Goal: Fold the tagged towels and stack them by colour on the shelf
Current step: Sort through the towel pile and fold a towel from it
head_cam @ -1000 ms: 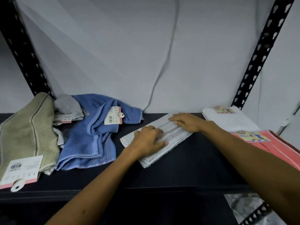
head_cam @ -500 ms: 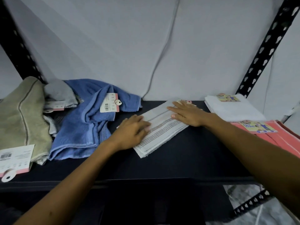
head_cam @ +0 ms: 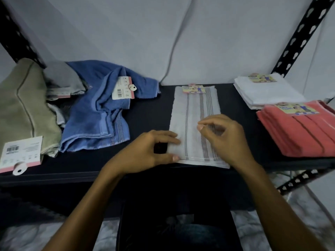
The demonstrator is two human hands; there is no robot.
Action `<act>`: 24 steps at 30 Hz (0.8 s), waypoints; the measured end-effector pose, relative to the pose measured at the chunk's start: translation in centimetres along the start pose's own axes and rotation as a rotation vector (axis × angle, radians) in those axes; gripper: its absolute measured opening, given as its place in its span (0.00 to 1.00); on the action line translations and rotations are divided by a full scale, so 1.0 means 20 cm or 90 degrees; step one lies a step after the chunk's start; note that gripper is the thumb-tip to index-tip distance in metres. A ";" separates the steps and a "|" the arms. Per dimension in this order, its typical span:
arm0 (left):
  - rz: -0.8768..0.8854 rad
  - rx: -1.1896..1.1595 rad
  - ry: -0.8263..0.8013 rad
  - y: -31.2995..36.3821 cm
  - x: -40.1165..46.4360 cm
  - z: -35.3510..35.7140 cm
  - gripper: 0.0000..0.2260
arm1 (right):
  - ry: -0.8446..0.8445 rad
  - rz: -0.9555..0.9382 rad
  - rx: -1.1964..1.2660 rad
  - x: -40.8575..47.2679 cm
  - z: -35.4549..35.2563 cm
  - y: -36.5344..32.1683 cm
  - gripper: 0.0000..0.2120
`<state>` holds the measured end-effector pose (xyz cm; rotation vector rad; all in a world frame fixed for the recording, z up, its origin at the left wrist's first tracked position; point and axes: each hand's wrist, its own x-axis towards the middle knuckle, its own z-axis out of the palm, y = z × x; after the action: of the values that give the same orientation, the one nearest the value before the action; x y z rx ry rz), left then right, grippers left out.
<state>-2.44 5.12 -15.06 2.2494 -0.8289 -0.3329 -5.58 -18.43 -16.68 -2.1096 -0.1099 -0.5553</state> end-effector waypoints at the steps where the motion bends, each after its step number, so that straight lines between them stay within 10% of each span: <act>1: 0.013 0.007 0.005 0.00 -0.03 0.03 0.23 | 0.018 -0.006 0.008 -0.07 -0.02 0.01 0.04; 24: 0.152 0.094 0.411 0.04 -0.08 0.30 0.05 | -0.130 -0.278 -0.271 -0.23 -0.18 0.04 0.13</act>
<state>-6.68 2.46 -18.77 2.1531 -0.7645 0.5568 -10.71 -21.18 -17.48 -2.5719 -0.6288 -0.6598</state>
